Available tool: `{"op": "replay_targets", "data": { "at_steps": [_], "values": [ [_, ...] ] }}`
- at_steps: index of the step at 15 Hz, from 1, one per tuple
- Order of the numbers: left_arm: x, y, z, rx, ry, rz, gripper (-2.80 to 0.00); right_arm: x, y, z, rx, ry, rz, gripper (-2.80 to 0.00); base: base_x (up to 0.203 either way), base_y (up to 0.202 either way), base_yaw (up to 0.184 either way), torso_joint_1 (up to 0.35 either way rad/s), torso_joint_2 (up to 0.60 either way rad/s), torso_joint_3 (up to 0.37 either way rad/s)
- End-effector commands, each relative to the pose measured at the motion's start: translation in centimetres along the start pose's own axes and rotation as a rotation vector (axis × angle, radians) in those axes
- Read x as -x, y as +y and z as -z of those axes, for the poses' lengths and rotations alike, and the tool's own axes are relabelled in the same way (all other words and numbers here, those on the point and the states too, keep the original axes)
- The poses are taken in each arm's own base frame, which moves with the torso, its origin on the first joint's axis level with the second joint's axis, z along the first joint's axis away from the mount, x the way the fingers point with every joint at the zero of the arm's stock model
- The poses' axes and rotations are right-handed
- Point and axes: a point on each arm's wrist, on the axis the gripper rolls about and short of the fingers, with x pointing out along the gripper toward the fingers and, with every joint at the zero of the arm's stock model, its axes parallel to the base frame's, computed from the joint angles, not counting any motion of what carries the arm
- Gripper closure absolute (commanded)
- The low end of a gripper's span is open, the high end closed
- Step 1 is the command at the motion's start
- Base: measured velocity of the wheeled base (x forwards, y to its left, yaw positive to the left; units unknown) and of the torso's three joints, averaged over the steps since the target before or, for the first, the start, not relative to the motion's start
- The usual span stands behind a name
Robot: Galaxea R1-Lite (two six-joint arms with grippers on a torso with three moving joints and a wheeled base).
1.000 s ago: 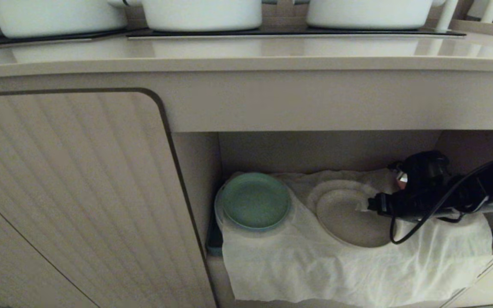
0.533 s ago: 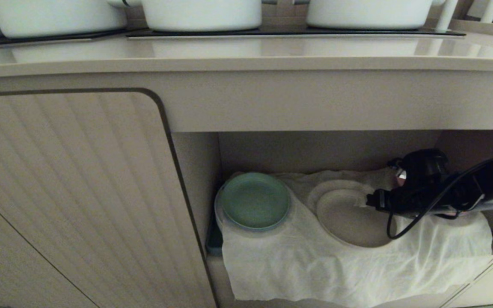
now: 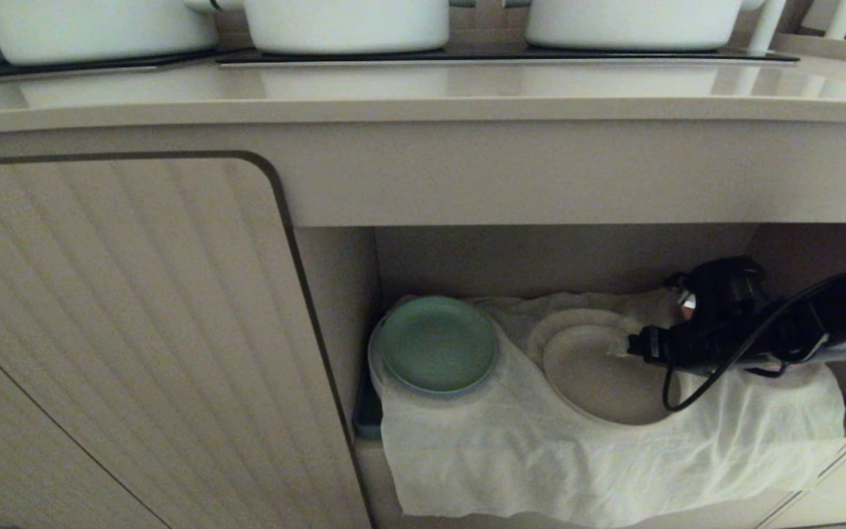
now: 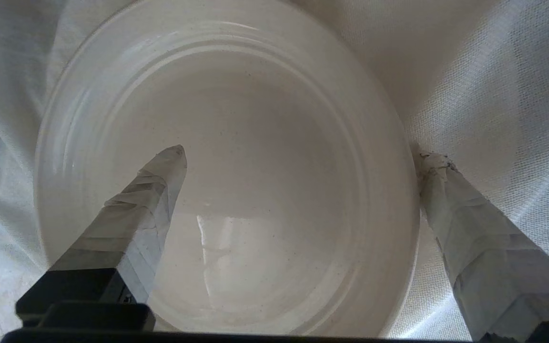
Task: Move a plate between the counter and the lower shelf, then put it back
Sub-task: Pick up the plate in the cupboard
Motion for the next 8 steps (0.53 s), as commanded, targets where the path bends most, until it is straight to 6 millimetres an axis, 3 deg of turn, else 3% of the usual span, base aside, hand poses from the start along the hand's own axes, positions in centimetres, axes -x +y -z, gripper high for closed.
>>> {"op": "replay_targets", "data": {
  "at_steps": [1, 3, 4, 8],
  "values": [
    [0.00, 0.00, 0.00, 0.001, -0.001, -0.001, 0.00, -0.08, 0.00, 0.03, -0.001, 0.001, -0.002, -2.80, 0.000, 0.000, 0.000, 0.000, 0.00, 0.000],
    [0.00, 0.00, 0.00, 0.001, -0.001, -0.001, 0.00, -0.10, 0.04, 0.08, 0.000, 0.003, -0.002, -2.80, 0.000, 0.000, 0.000, 0.000, 0.00, 0.000],
    [0.00, 0.00, 0.00, 0.001, -0.001, -0.001, 0.00, -0.10, 0.04, 0.08, 0.000, 0.003, -0.002, 0.00, 0.000, 0.000, 0.000, 0.000, 0.00, 0.000],
    [0.00, 0.00, 0.00, 0.001, -0.001, -0.001, 0.00, -0.10, 0.02, 0.13, -0.001, 0.006, 0.006, 0.00, 0.000, 0.000, 0.000, 0.000, 0.00, 0.000]
  ]
}}
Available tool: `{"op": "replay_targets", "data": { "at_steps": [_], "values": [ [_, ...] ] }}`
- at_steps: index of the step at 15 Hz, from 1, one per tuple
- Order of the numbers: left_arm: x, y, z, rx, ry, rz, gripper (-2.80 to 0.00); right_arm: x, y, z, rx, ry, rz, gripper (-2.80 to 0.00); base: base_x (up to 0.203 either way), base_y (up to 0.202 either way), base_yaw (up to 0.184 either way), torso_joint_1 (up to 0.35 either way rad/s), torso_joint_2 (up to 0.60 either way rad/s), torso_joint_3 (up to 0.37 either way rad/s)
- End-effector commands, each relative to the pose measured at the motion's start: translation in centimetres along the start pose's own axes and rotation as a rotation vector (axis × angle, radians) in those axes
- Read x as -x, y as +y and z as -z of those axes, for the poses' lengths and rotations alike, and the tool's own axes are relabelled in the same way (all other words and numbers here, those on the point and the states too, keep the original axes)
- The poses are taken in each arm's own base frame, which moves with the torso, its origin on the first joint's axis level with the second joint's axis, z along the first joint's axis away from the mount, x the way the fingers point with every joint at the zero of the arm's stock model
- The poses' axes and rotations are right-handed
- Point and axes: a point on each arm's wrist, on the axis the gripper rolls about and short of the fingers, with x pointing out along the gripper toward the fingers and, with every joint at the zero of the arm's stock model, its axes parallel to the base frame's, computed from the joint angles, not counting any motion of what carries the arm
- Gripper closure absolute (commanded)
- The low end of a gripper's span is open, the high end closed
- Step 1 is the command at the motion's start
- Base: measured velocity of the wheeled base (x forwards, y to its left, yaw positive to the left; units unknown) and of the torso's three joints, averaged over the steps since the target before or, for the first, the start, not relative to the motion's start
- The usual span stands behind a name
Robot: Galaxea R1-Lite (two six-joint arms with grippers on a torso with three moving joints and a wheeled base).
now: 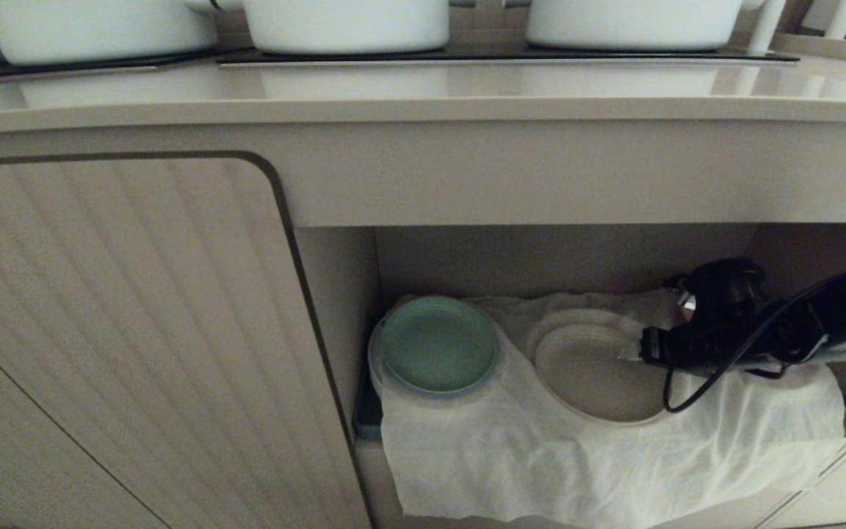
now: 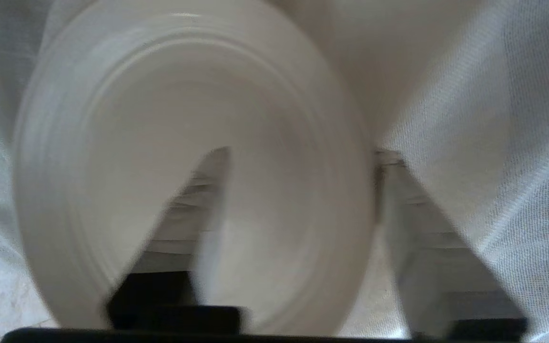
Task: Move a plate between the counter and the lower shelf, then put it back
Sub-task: Pick up the plate in the cupboard
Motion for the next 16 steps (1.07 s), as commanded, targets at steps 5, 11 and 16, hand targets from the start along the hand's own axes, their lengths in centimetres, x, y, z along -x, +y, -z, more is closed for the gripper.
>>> {"op": "replay_targets", "data": {
  "at_steps": [5, 11, 16],
  "values": [
    [0.00, 0.00, -0.01, 0.001, -0.001, -0.001, 0.00, 0.09, 0.03, 0.01, -0.001, 0.000, -0.001, 0.00, 0.000, 0.000, 0.000, 0.000, 0.00, 0.000],
    [0.00, 0.00, -0.01, 0.001, -0.001, -0.001, 0.00, 0.11, -0.01, 0.15, -0.003, 0.002, 0.009, 0.00, 0.000, 0.000, 0.000, 0.000, 0.00, 0.000],
    [0.00, 0.00, -0.01, 0.001, -0.001, -0.001, 0.00, 0.81, -0.06, 0.98, -0.008, 0.022, 0.014, 0.00, 0.000, 0.000, 0.000, 0.000, 0.00, 0.000]
  ]
}}
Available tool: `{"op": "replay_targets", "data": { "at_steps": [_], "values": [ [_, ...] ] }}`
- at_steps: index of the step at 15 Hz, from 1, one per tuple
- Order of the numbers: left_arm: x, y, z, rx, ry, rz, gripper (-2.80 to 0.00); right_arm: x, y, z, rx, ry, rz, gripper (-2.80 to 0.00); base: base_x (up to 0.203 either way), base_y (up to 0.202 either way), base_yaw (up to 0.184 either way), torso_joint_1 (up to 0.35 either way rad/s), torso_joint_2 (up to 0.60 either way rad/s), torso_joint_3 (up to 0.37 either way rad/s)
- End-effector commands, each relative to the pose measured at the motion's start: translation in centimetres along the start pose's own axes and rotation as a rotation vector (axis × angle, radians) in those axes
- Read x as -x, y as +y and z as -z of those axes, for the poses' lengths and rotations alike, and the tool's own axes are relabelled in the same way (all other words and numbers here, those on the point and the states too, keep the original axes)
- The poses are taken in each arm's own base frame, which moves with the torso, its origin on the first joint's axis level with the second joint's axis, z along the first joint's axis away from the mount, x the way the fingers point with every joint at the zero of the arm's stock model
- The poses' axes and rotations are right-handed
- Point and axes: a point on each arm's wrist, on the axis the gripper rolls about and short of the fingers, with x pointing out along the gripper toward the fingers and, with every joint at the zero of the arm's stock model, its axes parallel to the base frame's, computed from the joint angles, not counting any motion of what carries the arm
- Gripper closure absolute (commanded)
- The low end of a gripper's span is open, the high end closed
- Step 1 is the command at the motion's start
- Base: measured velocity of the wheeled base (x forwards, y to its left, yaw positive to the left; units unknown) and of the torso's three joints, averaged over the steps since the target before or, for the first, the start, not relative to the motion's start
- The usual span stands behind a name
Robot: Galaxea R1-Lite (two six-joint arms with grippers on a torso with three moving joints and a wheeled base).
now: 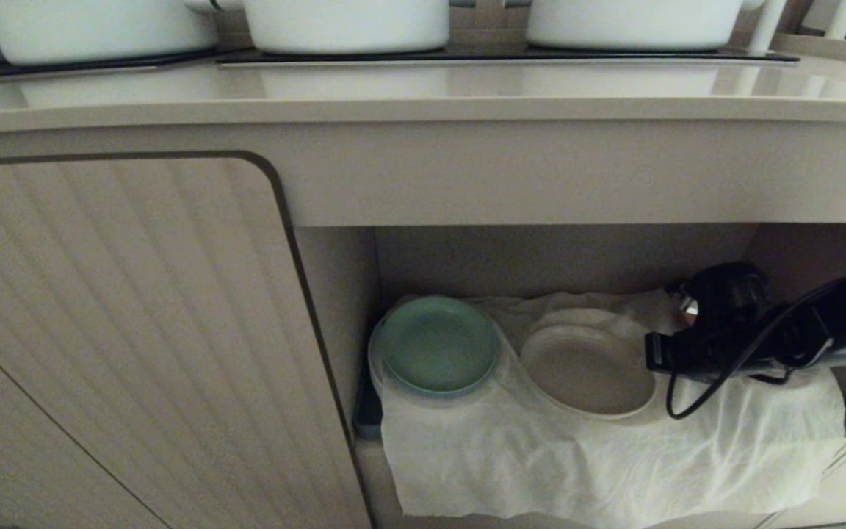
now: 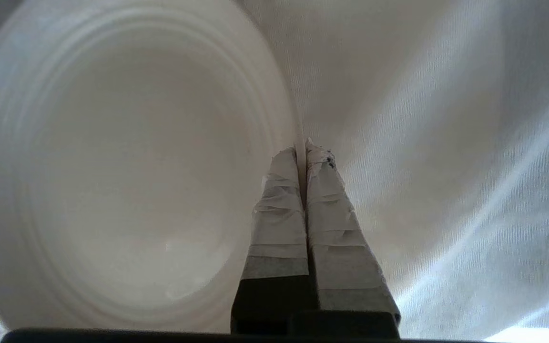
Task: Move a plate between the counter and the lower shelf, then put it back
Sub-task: Pick up the plate in the cupboard
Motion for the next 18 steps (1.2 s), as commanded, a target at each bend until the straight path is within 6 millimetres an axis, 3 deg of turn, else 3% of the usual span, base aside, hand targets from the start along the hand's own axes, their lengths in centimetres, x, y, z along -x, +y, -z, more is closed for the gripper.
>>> {"op": "replay_targets", "data": {
  "at_steps": [1, 18],
  "values": [
    [0.0, 0.0, 0.0, 0.001, -0.001, -0.001, 0.00, 0.6, 0.0, 0.5, -0.004, 0.007, 0.000, 0.00, 0.000, 0.000, 0.000, 0.000, 0.00, 0.000],
    [0.0, 0.0, 0.0, 0.001, -0.001, -0.001, 0.00, 4.5, 0.4, 2.7, -0.094, -0.043, -0.016, 0.00, 0.000, 0.000, 0.000, 0.000, 0.00, 0.000]
  ]
}}
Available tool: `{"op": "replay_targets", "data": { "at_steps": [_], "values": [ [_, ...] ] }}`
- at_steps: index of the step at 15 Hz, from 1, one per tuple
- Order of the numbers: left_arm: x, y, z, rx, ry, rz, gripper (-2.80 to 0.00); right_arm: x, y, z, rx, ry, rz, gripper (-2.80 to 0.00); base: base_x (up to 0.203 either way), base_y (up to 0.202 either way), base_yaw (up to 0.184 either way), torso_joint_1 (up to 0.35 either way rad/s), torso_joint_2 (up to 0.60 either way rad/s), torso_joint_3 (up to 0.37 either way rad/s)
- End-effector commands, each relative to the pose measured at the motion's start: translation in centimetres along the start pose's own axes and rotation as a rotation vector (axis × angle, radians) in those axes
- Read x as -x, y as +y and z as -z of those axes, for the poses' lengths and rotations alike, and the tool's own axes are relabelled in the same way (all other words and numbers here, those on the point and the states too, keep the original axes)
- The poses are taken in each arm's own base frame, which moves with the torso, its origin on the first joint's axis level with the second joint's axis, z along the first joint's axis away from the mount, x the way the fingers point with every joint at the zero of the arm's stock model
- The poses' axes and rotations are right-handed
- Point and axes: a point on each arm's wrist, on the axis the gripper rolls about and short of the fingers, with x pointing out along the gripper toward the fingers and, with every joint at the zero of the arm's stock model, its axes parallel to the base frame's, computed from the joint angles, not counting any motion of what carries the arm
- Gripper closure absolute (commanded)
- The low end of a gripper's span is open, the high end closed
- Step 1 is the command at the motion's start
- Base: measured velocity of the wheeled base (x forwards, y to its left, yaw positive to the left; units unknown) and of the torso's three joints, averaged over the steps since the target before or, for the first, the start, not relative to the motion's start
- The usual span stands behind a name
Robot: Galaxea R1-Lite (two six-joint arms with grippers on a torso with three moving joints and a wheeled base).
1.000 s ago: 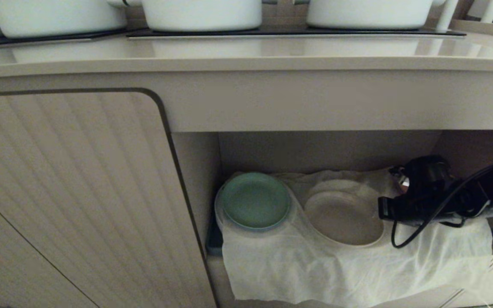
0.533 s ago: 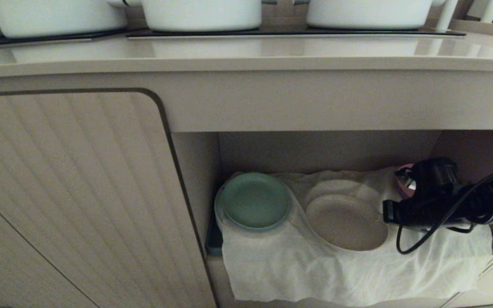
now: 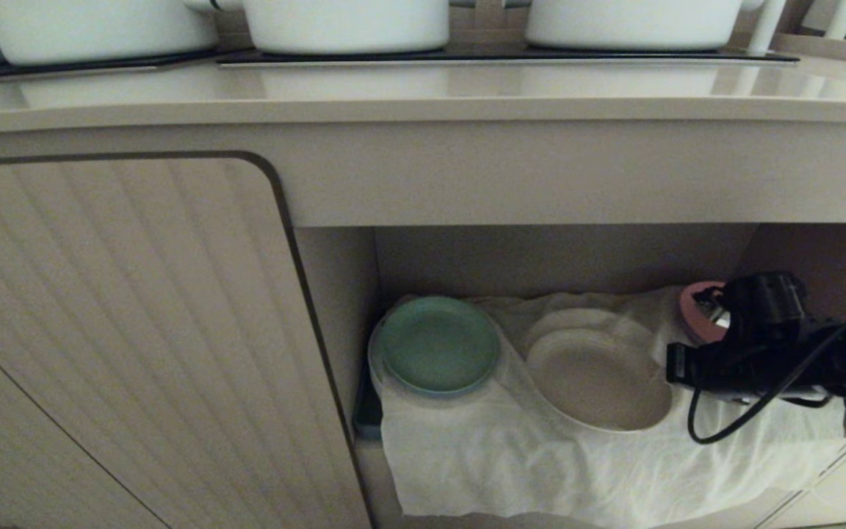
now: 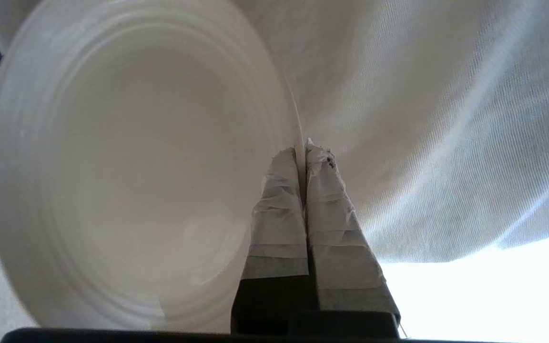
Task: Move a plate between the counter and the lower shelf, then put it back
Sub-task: Pick up the plate in the cupboard
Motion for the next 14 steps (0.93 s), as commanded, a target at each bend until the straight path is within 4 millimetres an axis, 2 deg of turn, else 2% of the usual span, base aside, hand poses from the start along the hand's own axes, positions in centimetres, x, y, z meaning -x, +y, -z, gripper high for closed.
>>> {"op": "replay_targets", "data": {
  "at_steps": [1, 14],
  "values": [
    [0.0, 0.0, 0.0, 0.001, -0.001, -0.001, 0.00, 1.0, 0.2, 0.2, -0.005, -0.020, -0.009, 0.00, 0.000, 0.000, 0.000, 0.000, 0.00, 0.000],
    [0.0, 0.0, 0.0, 0.001, -0.001, -0.001, 0.00, 6.0, 0.4, 2.5, -0.004, -0.067, -0.022, 0.00, 0.000, 0.000, 0.000, 0.000, 0.00, 0.000]
  ]
}}
